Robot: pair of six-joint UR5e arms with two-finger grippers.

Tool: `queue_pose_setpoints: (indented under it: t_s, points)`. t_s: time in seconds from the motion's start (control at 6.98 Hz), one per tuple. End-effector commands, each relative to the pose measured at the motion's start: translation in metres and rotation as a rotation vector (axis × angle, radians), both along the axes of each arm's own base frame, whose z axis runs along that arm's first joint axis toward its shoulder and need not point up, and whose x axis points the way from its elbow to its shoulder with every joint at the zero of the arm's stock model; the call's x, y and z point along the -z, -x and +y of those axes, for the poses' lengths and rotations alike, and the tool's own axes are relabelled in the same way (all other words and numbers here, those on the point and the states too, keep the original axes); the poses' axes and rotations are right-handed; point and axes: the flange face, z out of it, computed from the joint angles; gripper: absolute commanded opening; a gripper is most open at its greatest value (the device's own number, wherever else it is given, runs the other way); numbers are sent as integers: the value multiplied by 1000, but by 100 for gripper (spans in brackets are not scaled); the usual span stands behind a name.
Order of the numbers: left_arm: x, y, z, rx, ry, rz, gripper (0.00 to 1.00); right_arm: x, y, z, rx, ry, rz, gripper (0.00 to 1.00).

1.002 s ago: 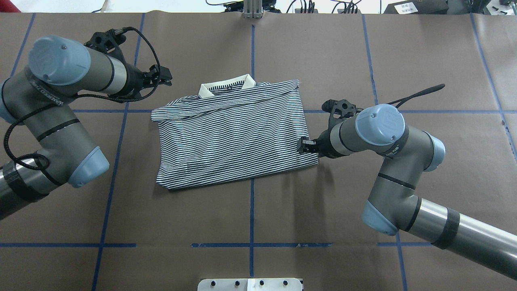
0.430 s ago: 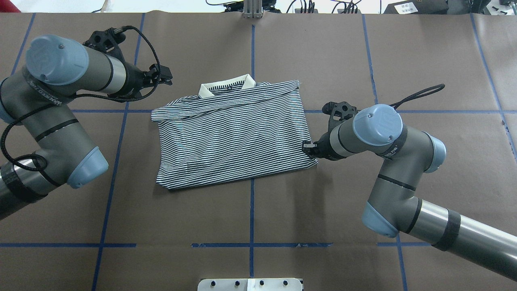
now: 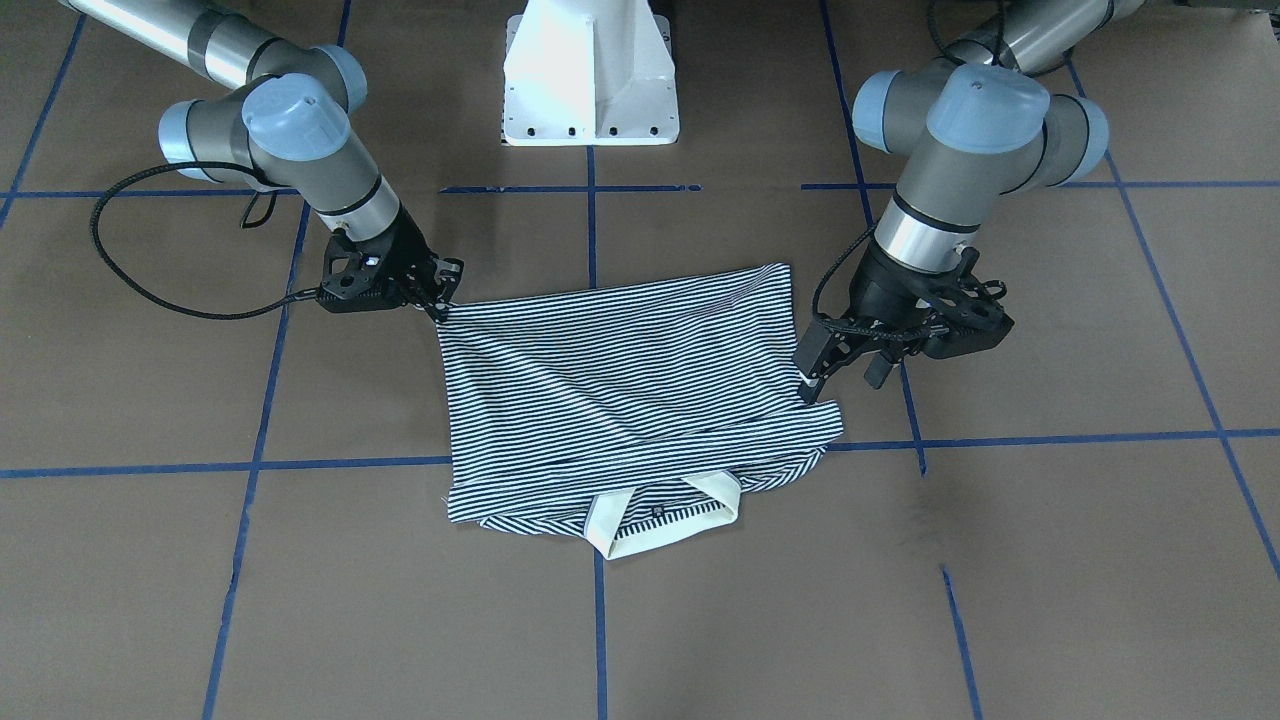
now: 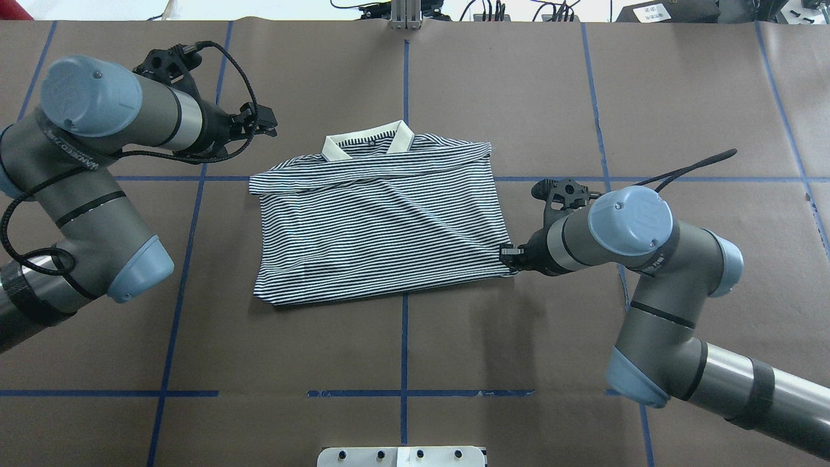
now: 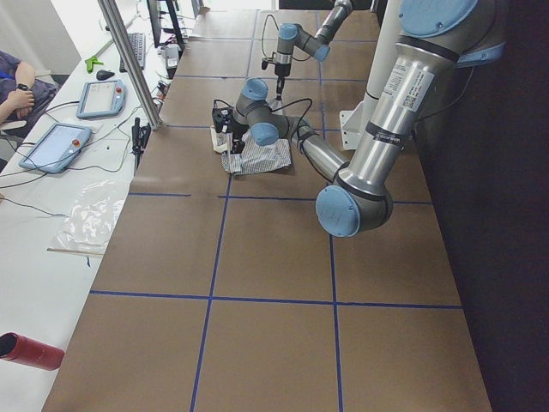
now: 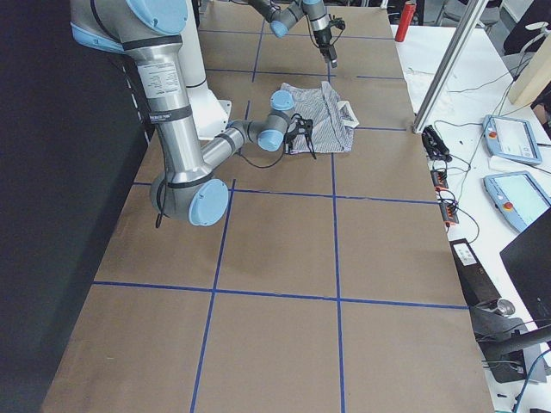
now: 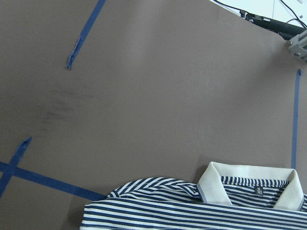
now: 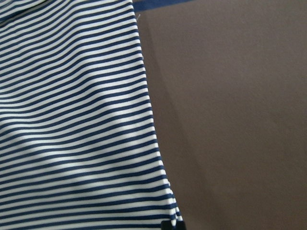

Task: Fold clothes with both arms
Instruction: 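Drag the folded shirt away from the left arm with the right gripper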

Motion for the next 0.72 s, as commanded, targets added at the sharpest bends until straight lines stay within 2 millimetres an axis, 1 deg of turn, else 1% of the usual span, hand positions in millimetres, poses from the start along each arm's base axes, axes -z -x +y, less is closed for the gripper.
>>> queue_pose_setpoints:
  t_s: [0.0, 0.14, 0.29, 0.43, 0.57]
  points:
    - [2, 0, 0, 0, -2, 2, 100, -19, -36, 58, 56, 5, 9, 0]
    - [3, 0, 0, 0, -4, 3, 100, -27, -60, 90, 93, 13, 18, 0]
    - [5, 0, 0, 0, -6, 5, 100, -33, -86, 129, 148, 36, 30, 0]
    - [6, 0, 0, 0, -5, 9, 100, -45, -104, 163, 207, 61, 59, 0]
    - [9, 1, 2, -1, -9, 14, 100, -58, -112, 181, 242, 73, 90, 0]
